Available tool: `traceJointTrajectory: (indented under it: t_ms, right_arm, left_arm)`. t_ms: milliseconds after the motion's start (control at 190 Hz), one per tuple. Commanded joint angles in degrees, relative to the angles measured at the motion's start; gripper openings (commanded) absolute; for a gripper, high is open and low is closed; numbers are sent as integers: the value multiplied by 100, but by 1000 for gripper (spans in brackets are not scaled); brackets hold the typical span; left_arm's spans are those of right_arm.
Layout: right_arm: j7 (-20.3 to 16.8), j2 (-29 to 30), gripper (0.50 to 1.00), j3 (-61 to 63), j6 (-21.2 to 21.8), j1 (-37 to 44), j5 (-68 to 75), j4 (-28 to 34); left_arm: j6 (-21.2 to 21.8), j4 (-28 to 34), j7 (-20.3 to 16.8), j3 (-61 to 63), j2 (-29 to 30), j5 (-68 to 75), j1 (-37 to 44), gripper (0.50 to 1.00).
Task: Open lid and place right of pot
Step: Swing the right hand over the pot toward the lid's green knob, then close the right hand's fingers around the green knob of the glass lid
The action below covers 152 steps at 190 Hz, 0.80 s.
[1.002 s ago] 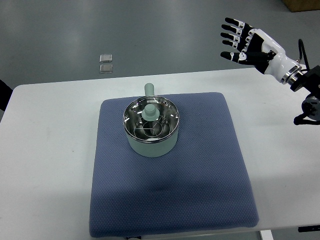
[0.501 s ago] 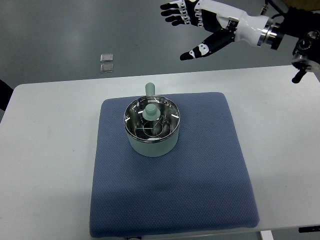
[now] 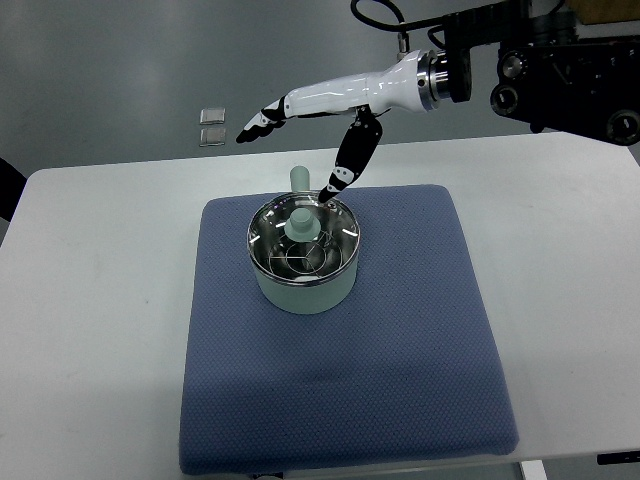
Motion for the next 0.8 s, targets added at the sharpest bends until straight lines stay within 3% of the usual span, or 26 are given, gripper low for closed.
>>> traceJointTrajectory:
  t_ms: [0, 185, 390, 459, 543, 549, 659, 686, 797]
  right_arm:
    - [-193, 297, 928, -246, -30, 216, -94, -29]
    - [-579, 814, 924, -553, -389, 392, -322, -177]
    - [-633, 1070, 913, -870, -610, 418, -657, -248]
    - [-642, 1123, 872, -1011, -742, 401, -867, -248]
    - [-642, 1149, 866, -1081, -786, 383, -938, -248]
    - [-642, 1193, 830, -1142, -821, 375, -964, -257]
    - [-650, 1237, 803, -1196, -830, 357, -982, -257]
    - [-677, 1246, 766, -1257, -830, 322, -1043, -275]
    - [-738, 1308, 754, -1275, -909, 313, -1087, -310]
  left_arm:
    - [0, 0, 0, 0, 0, 0, 1, 1000]
    - [0, 0, 0, 0, 0, 0, 1, 1000]
    - [0, 0, 0, 0, 0, 0, 1, 1000]
    - [0, 0, 0, 0, 0, 0, 1, 1000]
    - [0, 0, 0, 0, 0, 0, 1, 1000]
    - [0, 0, -8, 0, 0, 0, 1, 1000]
    - [0, 0, 0, 0, 0, 0, 1, 1000]
    - [0, 0, 0, 0, 0, 0, 1, 1000]
    - [0, 0, 0, 0, 0, 0, 1, 1000]
